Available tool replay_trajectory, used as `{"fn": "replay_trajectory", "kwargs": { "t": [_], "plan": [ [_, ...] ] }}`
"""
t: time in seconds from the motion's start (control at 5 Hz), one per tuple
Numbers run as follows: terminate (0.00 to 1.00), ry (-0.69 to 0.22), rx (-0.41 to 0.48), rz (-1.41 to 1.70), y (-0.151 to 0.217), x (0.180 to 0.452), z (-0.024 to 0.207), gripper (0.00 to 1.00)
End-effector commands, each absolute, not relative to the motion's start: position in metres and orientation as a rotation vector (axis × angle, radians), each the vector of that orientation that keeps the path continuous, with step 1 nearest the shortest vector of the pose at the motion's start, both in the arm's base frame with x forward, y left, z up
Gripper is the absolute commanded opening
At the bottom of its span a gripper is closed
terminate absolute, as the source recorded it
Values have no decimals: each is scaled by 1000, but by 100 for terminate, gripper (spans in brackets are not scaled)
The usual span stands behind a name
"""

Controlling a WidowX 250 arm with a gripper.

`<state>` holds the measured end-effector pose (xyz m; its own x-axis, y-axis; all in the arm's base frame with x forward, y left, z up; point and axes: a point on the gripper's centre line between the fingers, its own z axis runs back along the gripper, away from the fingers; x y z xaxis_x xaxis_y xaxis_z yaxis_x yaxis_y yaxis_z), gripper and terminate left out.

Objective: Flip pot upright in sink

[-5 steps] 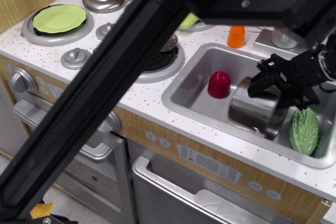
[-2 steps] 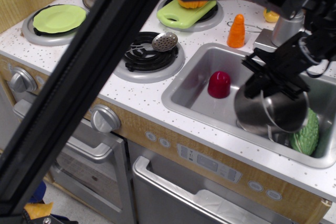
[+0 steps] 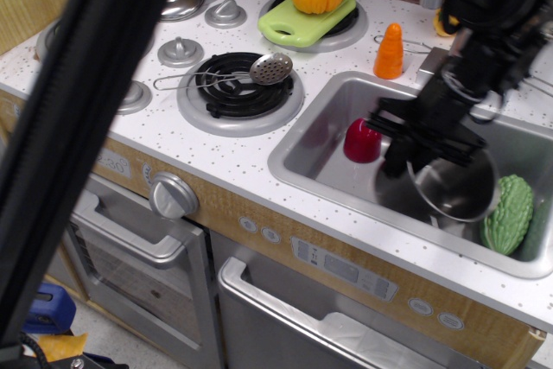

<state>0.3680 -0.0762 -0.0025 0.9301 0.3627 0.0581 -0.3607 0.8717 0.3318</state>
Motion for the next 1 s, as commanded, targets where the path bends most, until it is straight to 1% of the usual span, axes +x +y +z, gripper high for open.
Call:
{"fn": "replay_trajectory", "kwargs": {
  "t": [0.0, 0.6, 0.8],
  "plan": [
    [0, -164, 314, 361, -77, 376, 25, 100],
    [0, -164, 314, 361, -77, 376, 25, 100],
    [100, -164, 314, 361, -77, 376, 25, 100]
  ]
}}
